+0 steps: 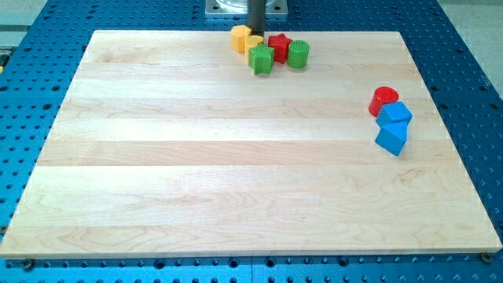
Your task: Separate the hexagon from the group of blocks at the top center
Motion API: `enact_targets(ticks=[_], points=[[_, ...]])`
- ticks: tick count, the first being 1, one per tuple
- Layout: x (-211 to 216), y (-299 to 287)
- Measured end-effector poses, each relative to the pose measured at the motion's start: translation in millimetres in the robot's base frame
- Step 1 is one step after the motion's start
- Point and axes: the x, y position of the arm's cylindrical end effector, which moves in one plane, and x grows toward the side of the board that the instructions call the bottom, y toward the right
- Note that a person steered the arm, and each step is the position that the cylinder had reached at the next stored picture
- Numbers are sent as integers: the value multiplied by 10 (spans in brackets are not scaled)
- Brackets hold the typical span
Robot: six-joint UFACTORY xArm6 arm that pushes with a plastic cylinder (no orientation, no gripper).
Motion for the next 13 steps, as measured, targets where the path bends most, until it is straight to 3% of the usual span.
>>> enact_targets(ticks=[1, 3, 5, 6, 7, 9, 10, 13], points=[[110, -377], [1164, -720], [290, -344], [244, 36], [394, 40], [-38, 442], [98, 1057], [888, 1403]])
